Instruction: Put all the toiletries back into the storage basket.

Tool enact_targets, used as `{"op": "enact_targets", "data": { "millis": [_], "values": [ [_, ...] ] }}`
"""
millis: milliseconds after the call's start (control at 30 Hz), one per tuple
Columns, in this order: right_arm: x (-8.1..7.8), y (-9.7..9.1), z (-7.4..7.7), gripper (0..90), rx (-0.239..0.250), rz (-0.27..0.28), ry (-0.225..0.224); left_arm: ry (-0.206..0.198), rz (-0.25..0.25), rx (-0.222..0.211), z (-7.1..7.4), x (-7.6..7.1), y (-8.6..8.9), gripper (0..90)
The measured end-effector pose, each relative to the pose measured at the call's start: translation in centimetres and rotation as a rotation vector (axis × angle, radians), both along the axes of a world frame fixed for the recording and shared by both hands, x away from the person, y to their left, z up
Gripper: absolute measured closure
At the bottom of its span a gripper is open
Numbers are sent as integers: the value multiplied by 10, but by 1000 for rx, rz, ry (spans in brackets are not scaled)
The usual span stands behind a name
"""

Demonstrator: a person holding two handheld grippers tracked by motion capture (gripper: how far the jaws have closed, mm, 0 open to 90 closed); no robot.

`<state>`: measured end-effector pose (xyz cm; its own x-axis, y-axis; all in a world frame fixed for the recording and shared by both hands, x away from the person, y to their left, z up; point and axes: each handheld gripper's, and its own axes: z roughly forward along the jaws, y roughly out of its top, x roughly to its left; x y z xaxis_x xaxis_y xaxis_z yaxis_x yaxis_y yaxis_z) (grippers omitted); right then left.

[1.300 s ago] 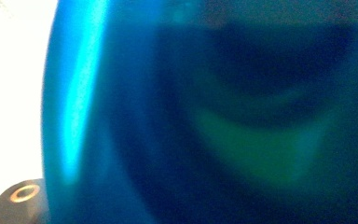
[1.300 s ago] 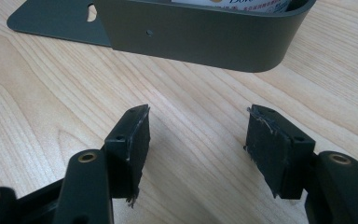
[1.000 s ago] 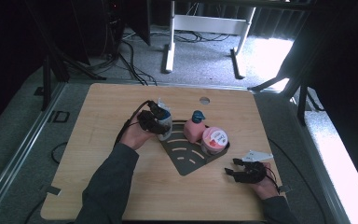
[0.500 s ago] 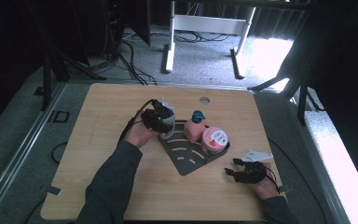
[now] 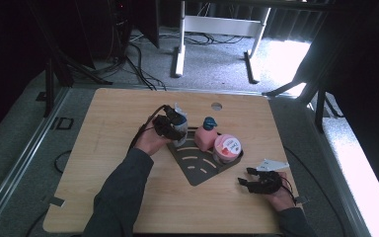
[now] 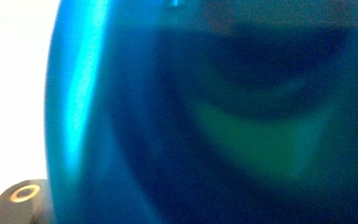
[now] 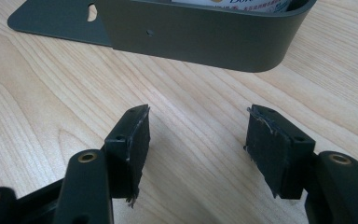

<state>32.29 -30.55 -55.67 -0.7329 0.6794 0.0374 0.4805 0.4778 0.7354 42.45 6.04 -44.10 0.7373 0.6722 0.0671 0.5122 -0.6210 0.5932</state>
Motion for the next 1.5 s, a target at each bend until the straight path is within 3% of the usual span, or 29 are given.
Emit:
{"op": "enact_targets", "data": {
  "millis": [567, 1333, 1433, 1500],
  "values": [
    [0, 0, 0, 392, 1, 1, 0, 0, -16, -32, -8, 9, -6, 550],
    [0, -1, 0, 392, 5, 2, 1, -2, -25, -27, -20, 28, -15, 549],
    [0, -1, 0, 392, 5, 2, 2, -9, -37, -3, -19, 31, -18, 549],
    [0, -1, 0, 392, 5, 2, 2, -12, -40, -10, -17, 33, -20, 549]
  ]
}}
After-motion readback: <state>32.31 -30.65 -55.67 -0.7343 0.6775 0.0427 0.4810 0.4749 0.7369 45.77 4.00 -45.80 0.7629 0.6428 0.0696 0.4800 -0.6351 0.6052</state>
